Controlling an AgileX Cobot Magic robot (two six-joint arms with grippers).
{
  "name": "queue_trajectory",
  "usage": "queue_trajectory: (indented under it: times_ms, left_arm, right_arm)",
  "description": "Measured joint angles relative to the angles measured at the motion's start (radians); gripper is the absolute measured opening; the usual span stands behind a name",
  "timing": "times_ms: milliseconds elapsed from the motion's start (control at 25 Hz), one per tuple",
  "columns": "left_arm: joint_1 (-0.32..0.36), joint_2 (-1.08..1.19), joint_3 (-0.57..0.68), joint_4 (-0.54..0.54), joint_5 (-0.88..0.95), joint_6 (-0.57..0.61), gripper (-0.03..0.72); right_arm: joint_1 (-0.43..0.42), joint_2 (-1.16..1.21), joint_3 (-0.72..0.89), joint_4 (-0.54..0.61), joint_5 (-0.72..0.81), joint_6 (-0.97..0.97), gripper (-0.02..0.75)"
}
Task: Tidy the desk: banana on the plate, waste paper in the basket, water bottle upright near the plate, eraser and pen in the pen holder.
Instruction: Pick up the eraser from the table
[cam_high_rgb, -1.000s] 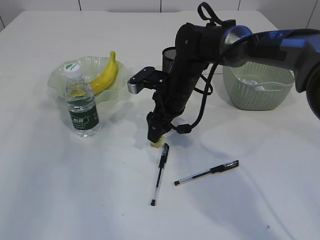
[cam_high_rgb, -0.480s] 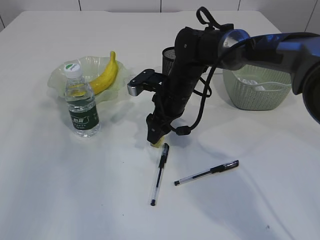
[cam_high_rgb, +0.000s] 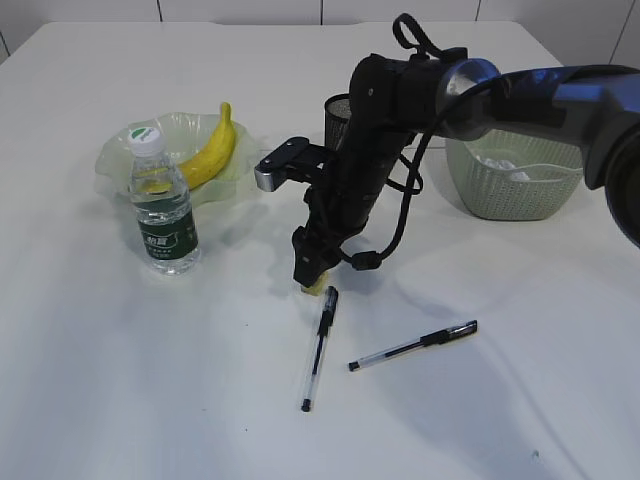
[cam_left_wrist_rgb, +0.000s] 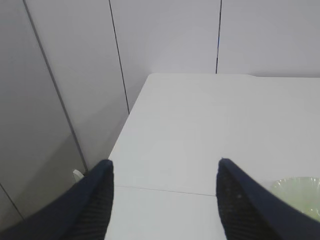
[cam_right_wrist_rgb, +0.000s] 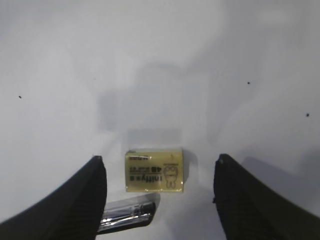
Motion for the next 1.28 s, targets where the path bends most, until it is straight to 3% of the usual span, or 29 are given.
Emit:
queue_trajectory:
  times_ms: [1080,1280]
  left_arm:
    - [0.000,0.000,0.002,0.000,-0.008,0.000,0.450]
    - [0.000,0.000,0.002,0.000,-0.038,0.000,0.450]
  right_arm:
    - [0.000,0.041,-0.002,0.002,-0.018,0.000,0.496]
    - [0.000,0.041,-0.009,-0.040,0.021,0.000,0.496]
